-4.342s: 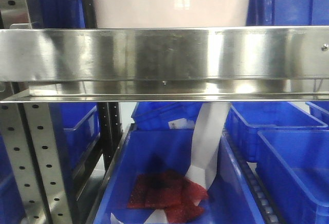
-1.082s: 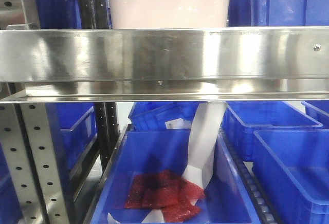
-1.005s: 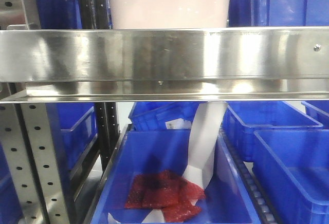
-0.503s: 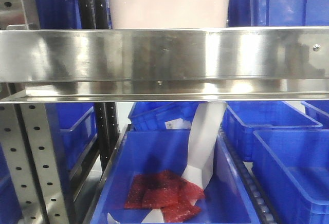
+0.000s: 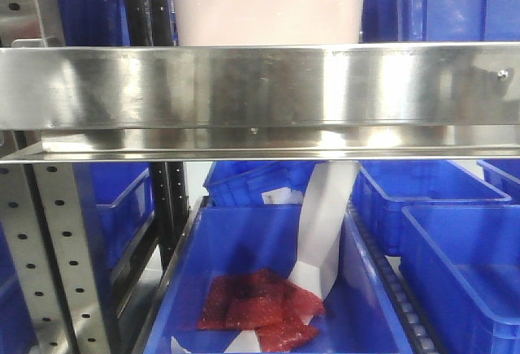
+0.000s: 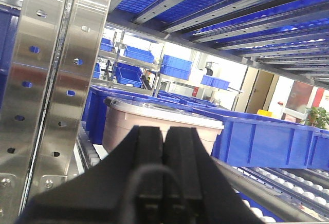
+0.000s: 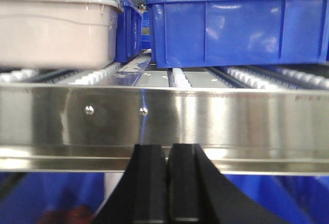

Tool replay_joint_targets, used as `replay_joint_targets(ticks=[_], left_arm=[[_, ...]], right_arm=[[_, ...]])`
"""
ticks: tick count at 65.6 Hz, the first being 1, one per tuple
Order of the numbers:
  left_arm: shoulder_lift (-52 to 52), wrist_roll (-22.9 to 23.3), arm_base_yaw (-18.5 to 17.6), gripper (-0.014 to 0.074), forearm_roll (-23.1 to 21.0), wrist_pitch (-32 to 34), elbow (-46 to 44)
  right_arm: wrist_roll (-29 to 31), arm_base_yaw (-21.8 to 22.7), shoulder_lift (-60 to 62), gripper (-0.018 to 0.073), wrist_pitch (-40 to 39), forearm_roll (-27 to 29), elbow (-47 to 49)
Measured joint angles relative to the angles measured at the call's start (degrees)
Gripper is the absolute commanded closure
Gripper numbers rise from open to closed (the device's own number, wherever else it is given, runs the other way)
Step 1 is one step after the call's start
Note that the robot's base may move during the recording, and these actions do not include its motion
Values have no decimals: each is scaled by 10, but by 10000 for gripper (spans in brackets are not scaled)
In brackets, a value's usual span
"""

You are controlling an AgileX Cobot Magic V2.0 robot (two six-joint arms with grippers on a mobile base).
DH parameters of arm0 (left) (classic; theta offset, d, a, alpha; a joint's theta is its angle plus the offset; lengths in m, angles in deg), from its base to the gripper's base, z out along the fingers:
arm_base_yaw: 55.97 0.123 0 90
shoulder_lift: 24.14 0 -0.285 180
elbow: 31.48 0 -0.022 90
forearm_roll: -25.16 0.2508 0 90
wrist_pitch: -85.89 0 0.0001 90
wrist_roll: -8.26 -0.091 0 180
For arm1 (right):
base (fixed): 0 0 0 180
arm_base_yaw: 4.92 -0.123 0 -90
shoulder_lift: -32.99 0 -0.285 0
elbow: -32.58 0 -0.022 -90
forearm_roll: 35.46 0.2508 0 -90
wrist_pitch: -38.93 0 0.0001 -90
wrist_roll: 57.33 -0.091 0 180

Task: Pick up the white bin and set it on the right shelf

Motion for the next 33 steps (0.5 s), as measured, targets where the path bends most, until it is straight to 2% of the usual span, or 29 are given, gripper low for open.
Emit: replay_joint_targets(ticks=[3,9,33], left_arm=[[0,0,0,713,0,0,0],[0,0,0,713,0,0,0],[0,0,0,713,0,0,0]], right_arm=[[-33,0,0,531,0,-13,0],[-54,0,0,531,4,-33,0],[-13,0,0,531,13,-46,0]])
